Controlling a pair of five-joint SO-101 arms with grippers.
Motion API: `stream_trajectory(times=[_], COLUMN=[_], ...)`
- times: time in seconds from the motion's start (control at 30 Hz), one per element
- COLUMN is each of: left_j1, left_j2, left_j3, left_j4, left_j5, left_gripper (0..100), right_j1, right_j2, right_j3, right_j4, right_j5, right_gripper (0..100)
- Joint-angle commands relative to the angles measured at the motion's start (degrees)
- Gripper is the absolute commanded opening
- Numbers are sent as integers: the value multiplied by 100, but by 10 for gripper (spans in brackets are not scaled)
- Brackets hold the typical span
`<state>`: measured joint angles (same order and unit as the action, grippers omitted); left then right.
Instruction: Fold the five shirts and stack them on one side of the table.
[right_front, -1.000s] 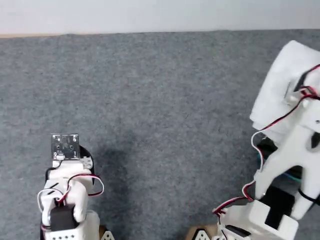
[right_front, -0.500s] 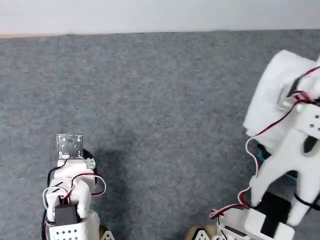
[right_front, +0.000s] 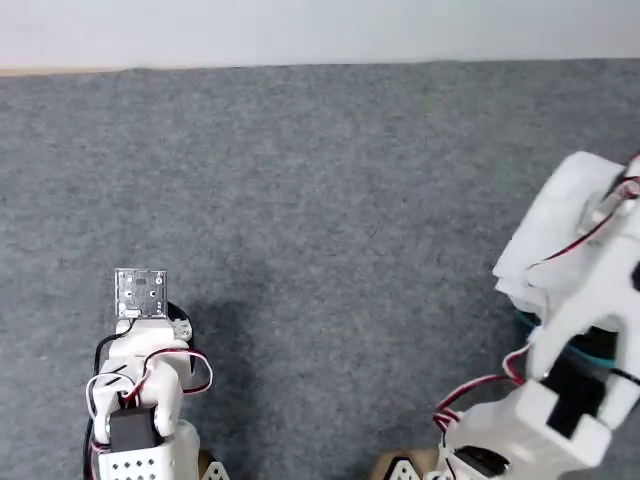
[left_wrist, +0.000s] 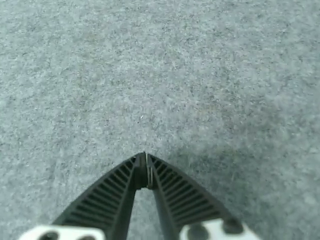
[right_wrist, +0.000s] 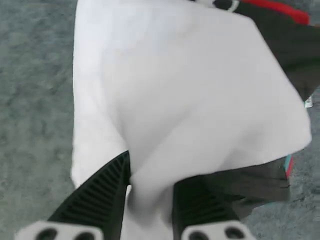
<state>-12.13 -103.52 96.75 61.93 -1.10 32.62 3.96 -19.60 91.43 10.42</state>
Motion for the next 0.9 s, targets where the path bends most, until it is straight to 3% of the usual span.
stream_trajectory(times=[0.0, 0.47, 0.67, 0.87], left_j1=[-35, -35, -35, -44], left_j2=[-26, -9, -9, -9], left_j3=[-22, -22, -22, -22], left_j4=[26, 35, 193, 193], left_j5=[-18, -26, -26, -26], left_gripper=[6, 6, 6, 6], right_j1=[312, 927, 945, 989], right_j2=[180, 1411, 1288, 743], right_j3=[-44, -44, -290, -1037], right_j4=[-532, -2158, -2044, -1191], right_j5=[404, 2057, 1960, 1881], right_gripper=[8, 13, 187, 240])
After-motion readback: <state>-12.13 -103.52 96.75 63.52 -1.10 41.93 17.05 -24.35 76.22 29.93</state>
